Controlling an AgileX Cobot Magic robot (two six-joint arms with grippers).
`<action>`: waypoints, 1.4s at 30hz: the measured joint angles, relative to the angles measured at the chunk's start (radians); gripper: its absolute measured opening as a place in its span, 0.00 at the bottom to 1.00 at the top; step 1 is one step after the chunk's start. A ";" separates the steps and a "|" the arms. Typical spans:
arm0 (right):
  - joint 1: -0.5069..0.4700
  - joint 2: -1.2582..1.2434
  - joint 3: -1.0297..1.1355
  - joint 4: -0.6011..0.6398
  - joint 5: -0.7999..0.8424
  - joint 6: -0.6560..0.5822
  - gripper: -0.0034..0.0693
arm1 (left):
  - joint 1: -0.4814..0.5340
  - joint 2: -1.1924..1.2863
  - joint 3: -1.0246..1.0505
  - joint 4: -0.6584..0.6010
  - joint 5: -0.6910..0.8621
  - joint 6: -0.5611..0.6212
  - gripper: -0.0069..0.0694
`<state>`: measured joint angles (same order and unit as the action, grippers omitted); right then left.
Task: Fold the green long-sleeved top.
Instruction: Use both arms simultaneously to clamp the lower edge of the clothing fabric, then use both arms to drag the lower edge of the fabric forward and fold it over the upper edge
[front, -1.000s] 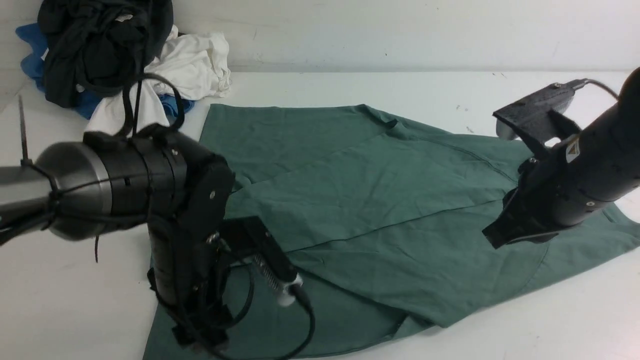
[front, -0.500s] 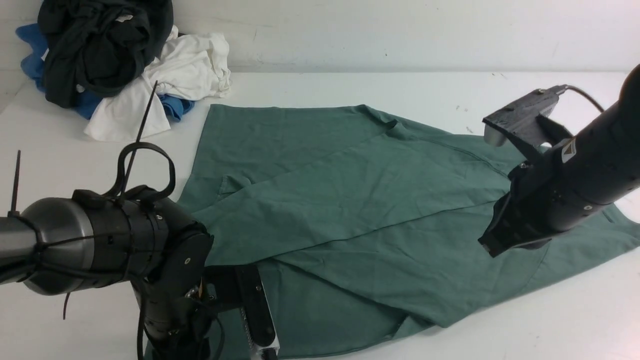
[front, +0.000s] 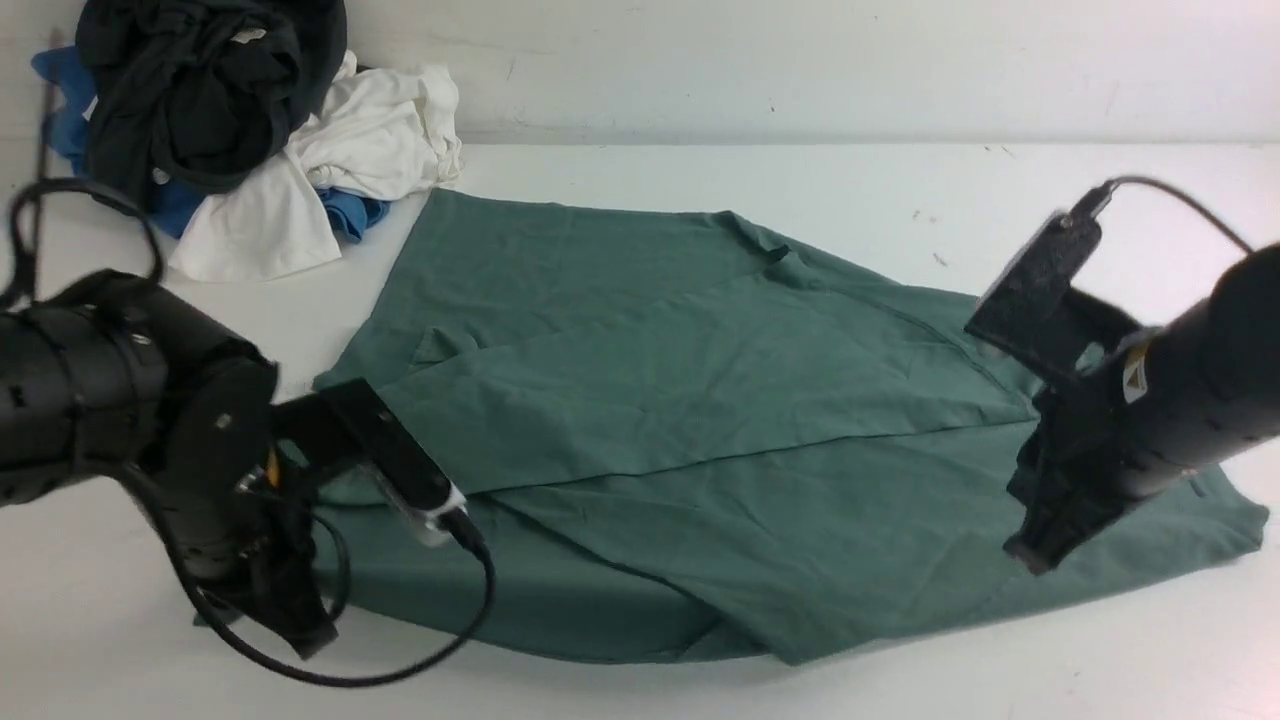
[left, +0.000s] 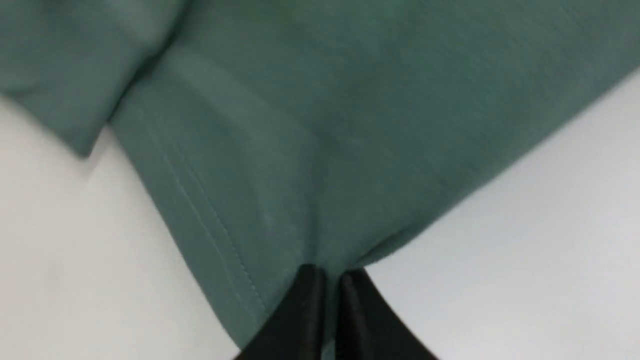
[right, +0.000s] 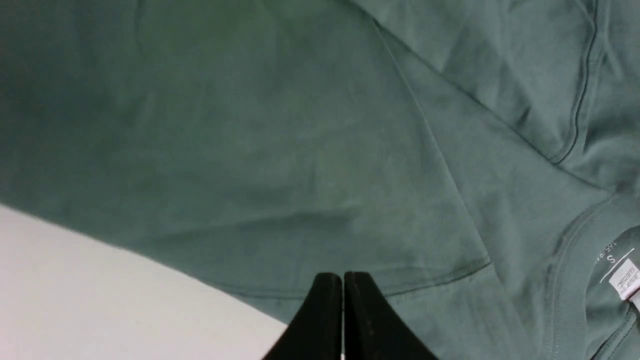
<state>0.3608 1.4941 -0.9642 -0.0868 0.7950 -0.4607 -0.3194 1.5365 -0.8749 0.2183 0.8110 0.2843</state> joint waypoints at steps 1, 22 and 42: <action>0.000 0.001 0.038 0.005 -0.014 -0.015 0.11 | 0.042 -0.025 -0.002 -0.021 -0.005 -0.005 0.10; 0.001 0.152 0.257 -0.498 -0.351 0.359 0.18 | 0.116 -0.113 -0.021 -0.145 0.020 0.002 0.10; -0.202 0.226 -0.172 -0.642 -0.423 0.461 0.06 | 0.161 0.241 -0.662 -0.056 -0.189 -0.242 0.10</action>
<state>0.1592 1.7202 -1.1362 -0.7291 0.3717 0.0000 -0.1582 1.7774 -1.5371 0.1618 0.6225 0.0424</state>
